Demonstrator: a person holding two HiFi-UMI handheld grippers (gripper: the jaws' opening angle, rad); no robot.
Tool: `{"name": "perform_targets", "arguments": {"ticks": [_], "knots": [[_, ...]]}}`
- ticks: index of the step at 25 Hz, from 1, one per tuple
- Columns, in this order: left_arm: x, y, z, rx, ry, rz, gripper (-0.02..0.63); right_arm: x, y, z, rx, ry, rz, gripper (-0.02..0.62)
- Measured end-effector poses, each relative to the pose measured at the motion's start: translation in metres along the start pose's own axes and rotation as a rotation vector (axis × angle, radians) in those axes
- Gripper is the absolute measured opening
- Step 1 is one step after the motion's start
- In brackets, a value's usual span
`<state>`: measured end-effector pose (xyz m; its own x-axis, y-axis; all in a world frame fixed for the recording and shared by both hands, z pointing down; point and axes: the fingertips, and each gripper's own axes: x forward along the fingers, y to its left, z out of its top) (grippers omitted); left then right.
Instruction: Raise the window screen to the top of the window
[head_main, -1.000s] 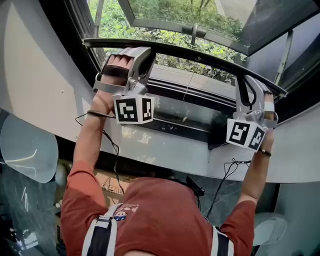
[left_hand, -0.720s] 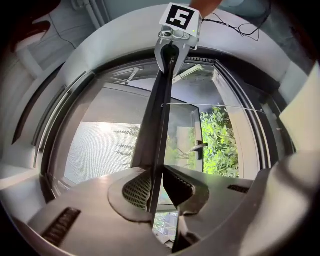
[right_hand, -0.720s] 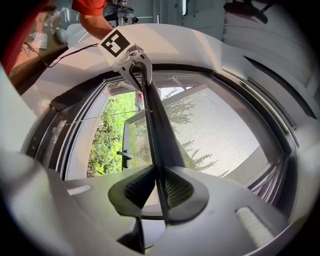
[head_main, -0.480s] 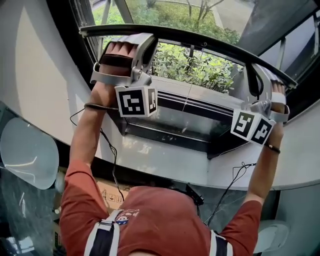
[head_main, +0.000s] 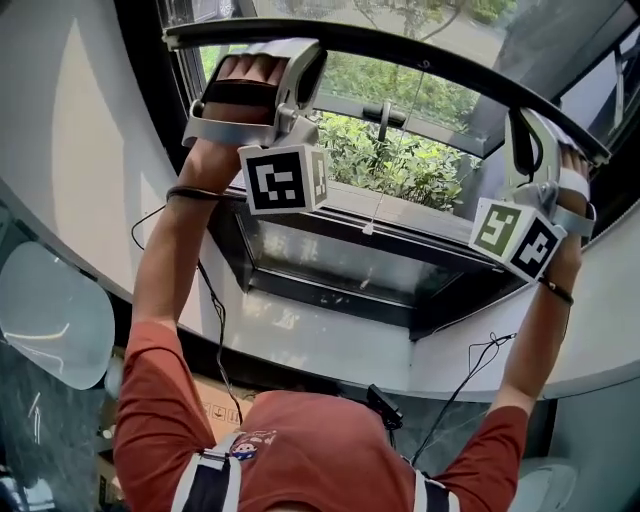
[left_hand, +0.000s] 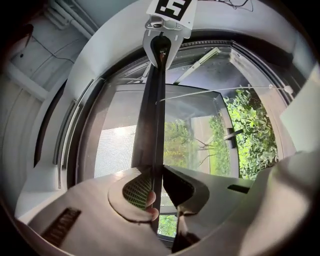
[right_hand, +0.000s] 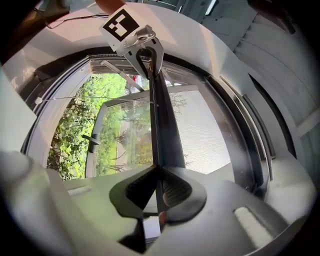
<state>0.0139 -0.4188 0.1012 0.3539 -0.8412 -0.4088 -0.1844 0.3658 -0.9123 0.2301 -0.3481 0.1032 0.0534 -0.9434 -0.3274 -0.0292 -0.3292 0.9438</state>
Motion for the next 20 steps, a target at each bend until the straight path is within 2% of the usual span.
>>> {"name": "perform_targets", "arguments": {"ticks": [10,20], "knots": [[0.025,0.053,0.000,0.044,0.021,0.063,0.074,0.020,-0.055,0.002,-0.030,0.014,-0.083,0.041],[0.058,0.118,0.000,0.046,0.056,0.204,0.078,0.046,-0.124,0.005,-0.061,0.036,-0.204,0.041]]}}
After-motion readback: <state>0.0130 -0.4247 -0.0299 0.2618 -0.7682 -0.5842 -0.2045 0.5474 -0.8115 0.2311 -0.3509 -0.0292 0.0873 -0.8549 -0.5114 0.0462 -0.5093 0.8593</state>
